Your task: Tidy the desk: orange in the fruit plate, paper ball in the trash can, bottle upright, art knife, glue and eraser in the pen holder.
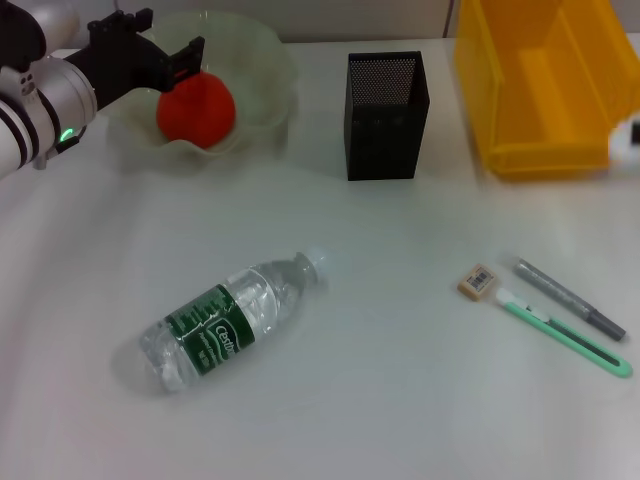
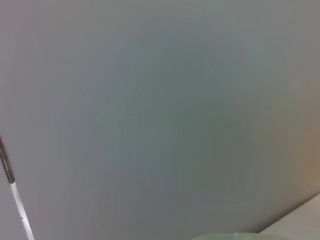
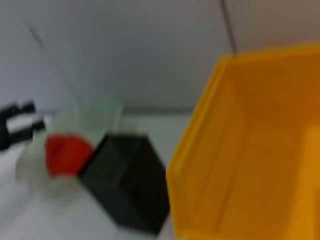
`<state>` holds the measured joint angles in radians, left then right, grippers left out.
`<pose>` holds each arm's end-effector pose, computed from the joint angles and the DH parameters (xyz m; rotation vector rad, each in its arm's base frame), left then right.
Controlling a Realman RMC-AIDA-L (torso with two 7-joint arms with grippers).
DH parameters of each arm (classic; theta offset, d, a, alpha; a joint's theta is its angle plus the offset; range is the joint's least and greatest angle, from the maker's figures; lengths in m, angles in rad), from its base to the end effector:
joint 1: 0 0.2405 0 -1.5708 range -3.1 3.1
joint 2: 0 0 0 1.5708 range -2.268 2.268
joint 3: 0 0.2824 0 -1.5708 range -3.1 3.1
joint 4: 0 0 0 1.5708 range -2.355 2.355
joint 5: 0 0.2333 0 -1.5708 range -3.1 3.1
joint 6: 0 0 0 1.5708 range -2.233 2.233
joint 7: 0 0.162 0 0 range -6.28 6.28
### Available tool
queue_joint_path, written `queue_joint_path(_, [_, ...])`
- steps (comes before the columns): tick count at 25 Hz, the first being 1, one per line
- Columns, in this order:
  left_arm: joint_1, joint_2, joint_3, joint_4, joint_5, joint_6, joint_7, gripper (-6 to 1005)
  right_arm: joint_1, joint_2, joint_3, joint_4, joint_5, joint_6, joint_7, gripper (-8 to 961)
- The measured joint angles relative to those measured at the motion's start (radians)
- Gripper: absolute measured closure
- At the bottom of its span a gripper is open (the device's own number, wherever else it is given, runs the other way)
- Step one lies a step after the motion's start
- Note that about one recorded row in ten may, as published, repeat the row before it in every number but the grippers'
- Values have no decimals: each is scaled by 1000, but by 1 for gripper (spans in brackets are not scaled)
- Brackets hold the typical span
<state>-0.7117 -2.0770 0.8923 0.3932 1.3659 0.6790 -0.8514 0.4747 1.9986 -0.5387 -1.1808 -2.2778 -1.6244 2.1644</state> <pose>-0.2887 0.4928 -0.0353 -2.0883 -0.4523 -0.3918 0.3186 0.3792 0.1212 -2.2778 1.2284 0.3752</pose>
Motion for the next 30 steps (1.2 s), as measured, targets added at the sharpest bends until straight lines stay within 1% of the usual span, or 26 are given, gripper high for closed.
queue_joint_path(3, [1, 0, 0, -2, -3, 3, 0, 256, -8, 9, 13, 26, 72, 82, -59, 618])
queue_joint_path(6, [6, -1, 1, -2, -3, 5, -4, 256, -10, 29, 14, 38, 128, 164, -135, 617])
queue_joint_path(9, [11, -2, 2, -2, -5, 7, -9, 256, -6, 55, 12, 71, 206, 239, -252, 618])
queue_joint_path(11, [14, -2, 2, -4, -6, 8, -11, 256, 2, 67, 6, 102, 238, 292, -318, 619])
queue_joint_path(13, [16, -3, 2, -10, -11, 10, -12, 256, 18, 74, 1, 140, 246, 355, -366, 619])
queue_joint_path(17, [27, -3, 3, -16, -30, 20, -10, 257, 63, 77, -1, 236, 269, 454, -466, 621])
queue_joint_path(21, [39, -3, 4, -16, -49, 38, -7, 257, 102, 77, 0, 328, 330, 543, -565, 621])
queue_joint_path(25, [52, -3, 3, -16, -60, 60, -12, 257, 127, 77, 0, 404, 409, 568, -680, 622])
queue_joint_path(30, [65, -2, 1, -16, -67, 85, -15, 257, 140, 78, 0, 435, 434, 577, -716, 619])
